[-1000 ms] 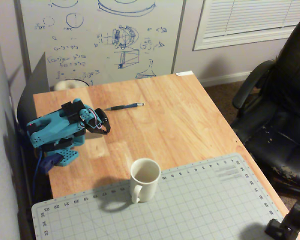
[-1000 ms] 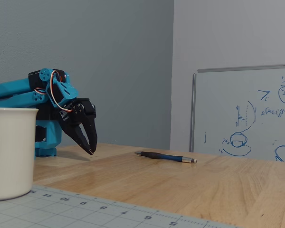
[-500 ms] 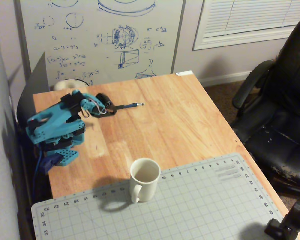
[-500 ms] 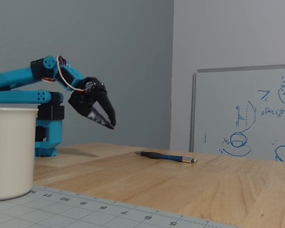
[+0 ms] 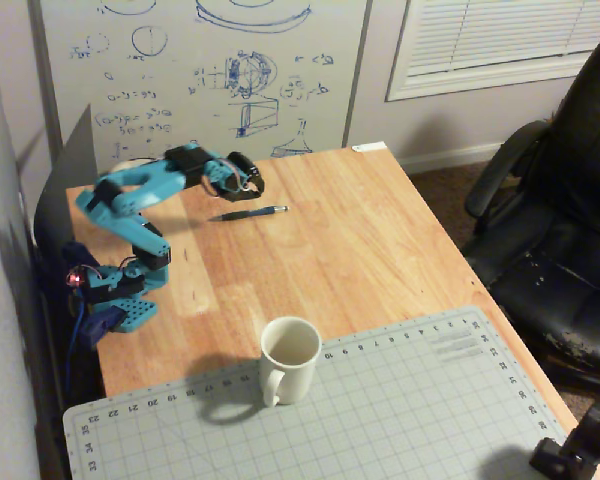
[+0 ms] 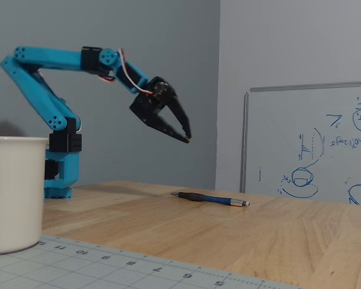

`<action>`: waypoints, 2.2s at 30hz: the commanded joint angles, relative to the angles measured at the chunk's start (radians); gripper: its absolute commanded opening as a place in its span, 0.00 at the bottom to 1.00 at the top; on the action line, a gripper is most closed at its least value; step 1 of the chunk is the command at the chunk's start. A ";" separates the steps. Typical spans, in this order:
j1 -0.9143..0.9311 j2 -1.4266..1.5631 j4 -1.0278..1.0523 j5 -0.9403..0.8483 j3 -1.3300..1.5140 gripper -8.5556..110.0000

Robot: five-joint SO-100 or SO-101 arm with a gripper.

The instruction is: Touch the pen.

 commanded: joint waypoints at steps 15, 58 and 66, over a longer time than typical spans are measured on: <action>0.052 -0.887 -0.029 -0.006 -0.554 0.08; 0.011 -0.064 0.515 -0.005 -0.546 0.08; 0.046 -0.210 0.509 -0.008 -0.540 0.08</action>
